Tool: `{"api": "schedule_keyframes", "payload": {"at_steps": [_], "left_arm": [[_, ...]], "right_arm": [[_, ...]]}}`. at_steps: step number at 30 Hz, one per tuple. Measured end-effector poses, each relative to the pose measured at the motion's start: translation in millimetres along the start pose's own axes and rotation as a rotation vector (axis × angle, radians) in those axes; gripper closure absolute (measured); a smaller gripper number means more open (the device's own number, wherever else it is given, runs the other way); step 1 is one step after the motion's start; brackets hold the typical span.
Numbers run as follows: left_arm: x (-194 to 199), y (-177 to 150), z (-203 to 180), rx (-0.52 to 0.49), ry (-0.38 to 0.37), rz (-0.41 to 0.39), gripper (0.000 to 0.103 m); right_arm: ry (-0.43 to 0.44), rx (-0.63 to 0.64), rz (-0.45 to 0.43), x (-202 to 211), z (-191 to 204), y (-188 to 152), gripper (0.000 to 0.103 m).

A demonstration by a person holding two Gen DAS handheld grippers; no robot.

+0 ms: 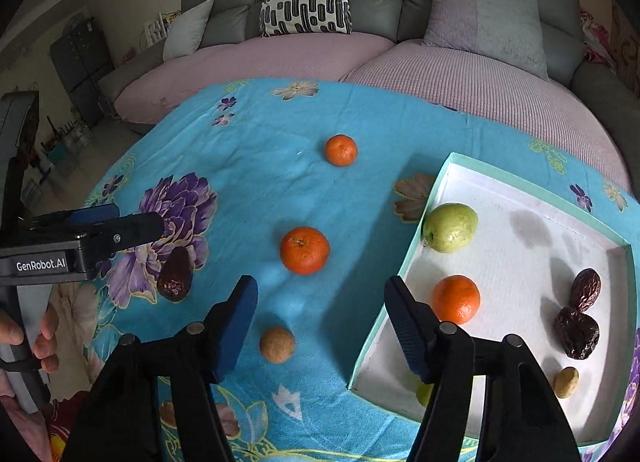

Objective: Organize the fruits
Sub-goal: 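Grasp a dark date with the left gripper while the right gripper grasps another brown fruit, then lower the date into the tray while the right gripper releases its brown fruit beside the dates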

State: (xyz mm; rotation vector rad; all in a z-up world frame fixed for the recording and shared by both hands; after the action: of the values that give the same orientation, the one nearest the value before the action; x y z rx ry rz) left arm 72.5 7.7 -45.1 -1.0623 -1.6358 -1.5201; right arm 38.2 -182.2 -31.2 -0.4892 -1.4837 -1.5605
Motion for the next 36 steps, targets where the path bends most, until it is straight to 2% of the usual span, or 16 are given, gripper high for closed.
{"api": "schedule_keyframes", "payload": {"at_steps": [2, 5, 8, 10, 12, 15, 17, 20, 27, 33, 36], "left_arm": [[-8.2, -3.2, -2.6, -0.006, -0.011, 0.03, 0.016], [-17.8, -6.4, -4.2, 0.0, -0.029, 0.069, 0.016], [-27.2, -10.5, -3.9, 0.004, -0.037, 0.106, 0.018], [-32.0, -12.6, -3.3, 0.012, -0.045, 0.126, 0.028], [-35.5, -14.5, -2.4, 0.017, -0.048, 0.14, 0.034], [-37.6, -16.2, -1.8, 0.017, -0.048, 0.149, 0.05], [-36.8, -18.0, 0.0, 0.02, -0.045, 0.15, 0.066], [-32.8, -18.8, 4.9, 0.034, -0.06, 0.142, 0.067], [-9.2, -8.3, 12.7, 0.057, -0.087, 0.057, 0.067], [20.2, 5.3, 11.7, 0.06, -0.088, -0.043, 0.067], [28.2, 14.6, 5.8, 0.059, -0.093, -0.07, 0.067]], "right_arm": [[0.011, 0.007, 0.027, -5.8, 2.0, -2.0, 0.051], [0.023, 0.022, 0.093, -18.9, 6.2, -7.7, 0.054], [0.036, 0.036, 0.146, -31.5, 11.4, -13.6, 0.065], [0.048, 0.041, 0.178, -38.4, 14.0, -17.3, 0.067], [0.071, 0.04, 0.193, -43.0, 16.6, -19.7, 0.067], [0.083, 0.052, 0.21, -46.8, 21.6, -20.5, 0.067], [0.088, 0.061, 0.225, -48.9, 24.5, -21.4, 0.067], [0.077, 0.072, 0.256, -53.9, 26.4, -23.5, 0.076], [0.068, 0.072, 0.242, -48.4, 24.2, -22.2, 0.077], [0.002, 0.017, 0.136, -21.3, 10.0, -11.1, 0.077], [-0.072, -0.02, 0.075, -4.4, -1.3, -3.6, 0.077]]}}
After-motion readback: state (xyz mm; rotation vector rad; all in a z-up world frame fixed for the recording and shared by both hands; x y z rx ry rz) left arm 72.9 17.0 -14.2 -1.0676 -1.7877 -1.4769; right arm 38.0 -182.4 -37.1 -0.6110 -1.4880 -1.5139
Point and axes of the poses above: each gripper's, at about its wrist camera, not at the fingertips, and x roughly against the way its jaws point, z to its left, y to its top, the point moved 1 cm from there along -x, roughly the way its jaws point, and after that the axes turned 5 degrees about y, right-handed, at the moved point
